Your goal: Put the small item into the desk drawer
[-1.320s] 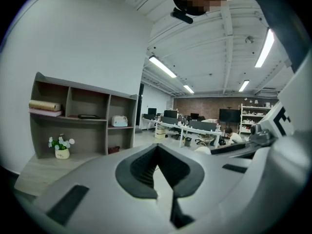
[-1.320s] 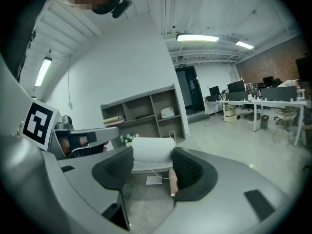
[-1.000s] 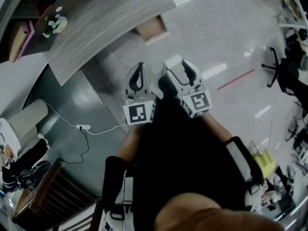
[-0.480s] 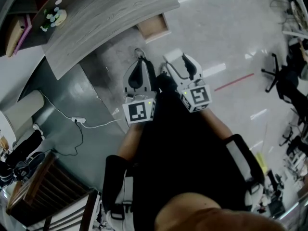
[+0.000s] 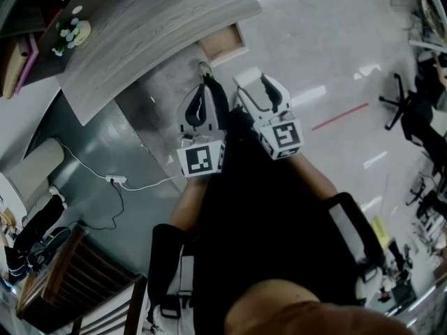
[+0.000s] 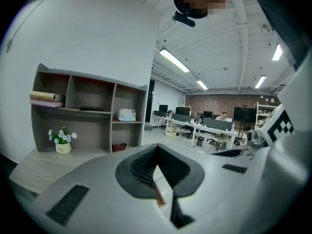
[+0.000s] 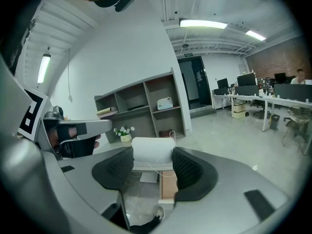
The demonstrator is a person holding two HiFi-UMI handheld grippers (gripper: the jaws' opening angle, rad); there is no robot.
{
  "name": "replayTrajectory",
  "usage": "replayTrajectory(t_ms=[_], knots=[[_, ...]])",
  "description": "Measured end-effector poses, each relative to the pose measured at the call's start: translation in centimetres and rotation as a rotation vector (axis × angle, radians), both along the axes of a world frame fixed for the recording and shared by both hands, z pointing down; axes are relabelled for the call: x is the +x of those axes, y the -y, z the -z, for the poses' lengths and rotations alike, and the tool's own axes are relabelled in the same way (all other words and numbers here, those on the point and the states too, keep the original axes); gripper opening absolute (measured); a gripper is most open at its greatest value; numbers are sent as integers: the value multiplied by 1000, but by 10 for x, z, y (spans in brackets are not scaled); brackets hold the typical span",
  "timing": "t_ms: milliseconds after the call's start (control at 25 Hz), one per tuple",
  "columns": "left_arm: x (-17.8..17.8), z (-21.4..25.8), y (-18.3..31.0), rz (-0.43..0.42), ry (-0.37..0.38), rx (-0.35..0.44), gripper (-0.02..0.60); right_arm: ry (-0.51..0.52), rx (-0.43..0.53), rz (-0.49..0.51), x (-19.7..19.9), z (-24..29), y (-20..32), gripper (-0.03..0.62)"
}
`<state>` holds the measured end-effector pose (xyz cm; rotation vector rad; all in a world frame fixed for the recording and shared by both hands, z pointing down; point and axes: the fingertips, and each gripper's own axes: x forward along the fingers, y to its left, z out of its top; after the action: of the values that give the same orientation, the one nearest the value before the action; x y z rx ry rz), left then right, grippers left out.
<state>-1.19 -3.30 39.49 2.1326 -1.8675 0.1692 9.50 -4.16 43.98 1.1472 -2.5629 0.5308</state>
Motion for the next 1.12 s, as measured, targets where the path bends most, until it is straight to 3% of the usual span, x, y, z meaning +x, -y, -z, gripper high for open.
replayTrajectory(t_ms=[560,1120], knots=[[-35,-33,48,17,-25,-40,-8,-65,-68,-23,-32,-61,56,252],[-43,-58,78,5,-57,-76,-8,-159,-183,-16,-54,-150,89,252]])
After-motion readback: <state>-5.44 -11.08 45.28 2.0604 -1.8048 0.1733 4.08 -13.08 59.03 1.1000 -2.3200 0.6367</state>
